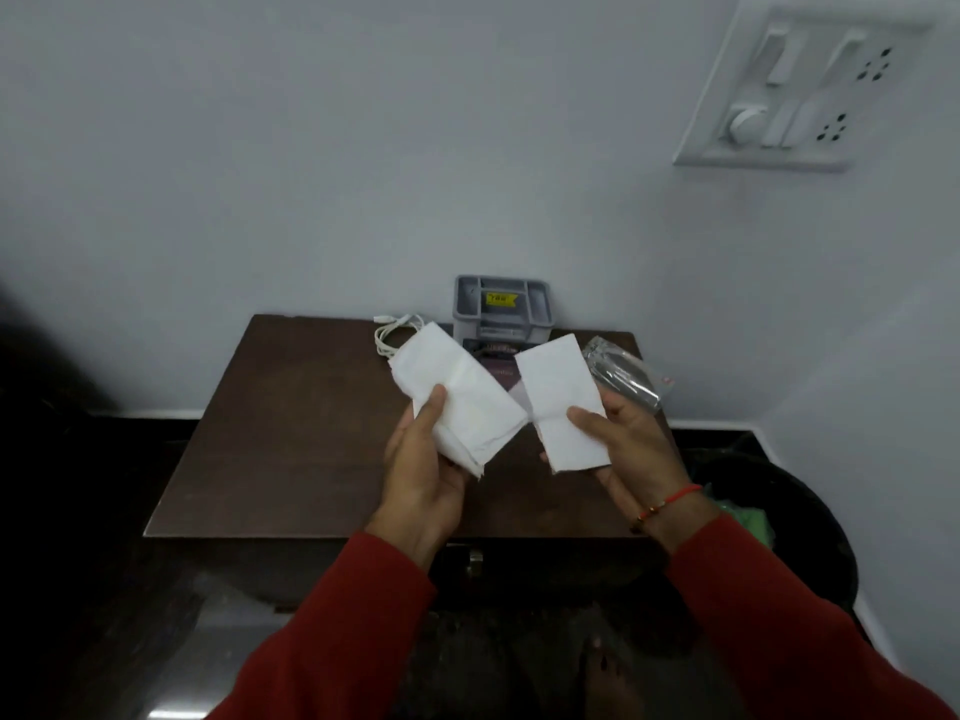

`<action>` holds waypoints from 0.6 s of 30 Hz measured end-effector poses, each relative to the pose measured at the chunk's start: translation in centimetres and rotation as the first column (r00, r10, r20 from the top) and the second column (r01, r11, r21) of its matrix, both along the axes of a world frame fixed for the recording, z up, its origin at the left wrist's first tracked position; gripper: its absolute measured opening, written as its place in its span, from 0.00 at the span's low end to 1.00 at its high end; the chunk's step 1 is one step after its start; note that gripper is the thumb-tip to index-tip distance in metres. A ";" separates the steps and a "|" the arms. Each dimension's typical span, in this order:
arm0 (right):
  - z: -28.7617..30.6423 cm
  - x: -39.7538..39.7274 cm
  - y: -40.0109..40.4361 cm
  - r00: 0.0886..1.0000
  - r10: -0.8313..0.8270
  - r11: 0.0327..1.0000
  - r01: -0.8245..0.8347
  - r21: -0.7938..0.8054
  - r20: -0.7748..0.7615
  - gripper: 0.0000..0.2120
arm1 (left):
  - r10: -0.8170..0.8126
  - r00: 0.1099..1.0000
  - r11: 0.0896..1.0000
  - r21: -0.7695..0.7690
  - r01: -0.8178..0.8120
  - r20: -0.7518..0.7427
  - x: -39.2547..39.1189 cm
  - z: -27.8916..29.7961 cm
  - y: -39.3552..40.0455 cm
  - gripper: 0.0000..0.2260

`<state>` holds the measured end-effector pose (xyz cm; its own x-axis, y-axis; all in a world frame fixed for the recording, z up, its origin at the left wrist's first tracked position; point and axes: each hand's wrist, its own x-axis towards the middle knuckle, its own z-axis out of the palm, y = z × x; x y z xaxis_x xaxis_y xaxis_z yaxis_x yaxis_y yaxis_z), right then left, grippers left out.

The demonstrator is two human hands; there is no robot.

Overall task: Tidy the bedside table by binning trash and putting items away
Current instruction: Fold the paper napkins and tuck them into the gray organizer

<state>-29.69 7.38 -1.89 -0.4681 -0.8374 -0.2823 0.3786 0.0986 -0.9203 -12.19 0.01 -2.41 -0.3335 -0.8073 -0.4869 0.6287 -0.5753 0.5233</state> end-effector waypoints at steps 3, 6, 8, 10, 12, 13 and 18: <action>1.5 -1.6 -1.5 0.920 -0.108 0.994 0.102 -0.035 -0.376 0.12 | -0.002 1.000 1.000 0.000 0.002 0.016 -0.1 -0.5 -0.1 0.13; 3.9 -3.6 -4.5 0.834 -0.141 0.990 0.114 -0.084 -0.534 0.13 | -0.019 0.999 1.000 -0.016 0.019 0.045 -0.2 -0.8 -0.1 0.11; 5.4 -5.1 -7.3 0.767 -0.128 0.992 0.090 -0.092 -0.629 0.14 | -0.035 0.997 0.999 -0.027 0.037 0.065 -0.1 -0.8 -0.2 0.11; 6.3 -6.8 -10.3 0.702 -0.093 0.996 0.076 -0.056 -0.706 0.16 | -0.048 0.995 0.998 -0.033 0.051 0.084 0.2 -1.0 -0.4 0.10; 6.2 -8.4 -12.7 0.720 -0.024 0.998 0.060 0.027 -0.693 0.17 | -0.055 0.995 0.998 -0.023 0.057 0.087 0.5 -1.0 -0.7 0.10; 5.9 -9.1 -13.7 0.714 0.012 0.995 0.062 0.080 -0.700 0.17 | -0.055 0.995 0.998 -0.016 0.057 0.088 0.7 -1.0 -0.9 0.10; 4.8 -10.6 -15.5 0.395 0.188 0.943 0.184 0.278 -0.899 0.20 | -0.058 0.994 0.998 -0.004 0.059 0.087 1.0 -0.9 -1.1 0.08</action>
<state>-40.32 -8.16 2.87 -0.5931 -0.7998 0.0927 -0.6606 0.4177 -0.6238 -11.24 -1.14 -3.28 -0.3370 -0.7908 -0.5110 0.5458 -0.6063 0.5784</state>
